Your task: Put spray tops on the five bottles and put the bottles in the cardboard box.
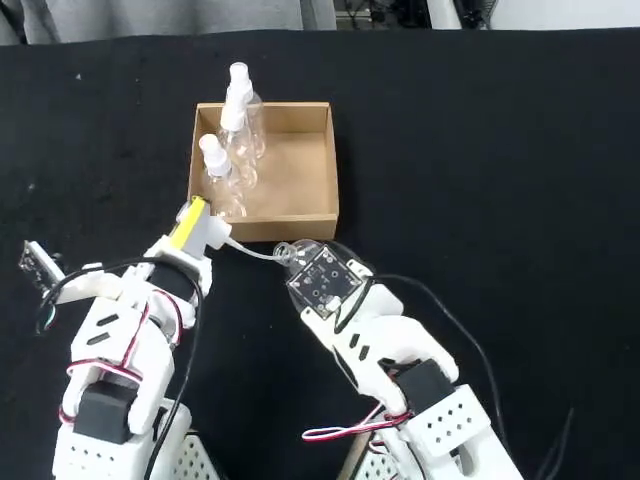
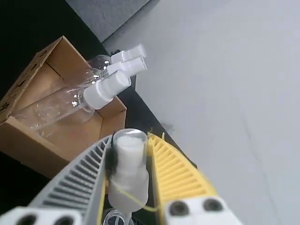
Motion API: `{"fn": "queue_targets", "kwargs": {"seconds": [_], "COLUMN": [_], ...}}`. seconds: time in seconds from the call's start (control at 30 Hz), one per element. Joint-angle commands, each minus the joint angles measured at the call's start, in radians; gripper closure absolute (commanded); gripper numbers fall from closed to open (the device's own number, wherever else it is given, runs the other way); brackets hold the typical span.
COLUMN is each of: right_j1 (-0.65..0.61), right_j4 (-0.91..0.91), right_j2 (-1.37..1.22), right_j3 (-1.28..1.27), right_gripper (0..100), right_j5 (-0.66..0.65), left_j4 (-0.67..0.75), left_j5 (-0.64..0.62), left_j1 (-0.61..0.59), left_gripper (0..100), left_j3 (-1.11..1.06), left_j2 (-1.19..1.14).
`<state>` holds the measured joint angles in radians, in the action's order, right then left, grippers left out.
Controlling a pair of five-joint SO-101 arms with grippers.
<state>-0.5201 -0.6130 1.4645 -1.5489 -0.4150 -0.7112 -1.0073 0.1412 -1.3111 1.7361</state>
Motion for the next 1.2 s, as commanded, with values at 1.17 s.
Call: {"fn": "queue_targets", "kwargs": {"seconds": [1.17], "right_j1": [-0.018], "right_j4": [0.023], "right_j2": [0.039], "right_j3": [0.019], "right_gripper": [94.3], "right_j5": [0.011], "left_j4": [0.19], "left_j5": [0.15], "left_j1": [0.236], "left_gripper": [97], "left_j3": [-0.171], "left_j2": [0.006]}}
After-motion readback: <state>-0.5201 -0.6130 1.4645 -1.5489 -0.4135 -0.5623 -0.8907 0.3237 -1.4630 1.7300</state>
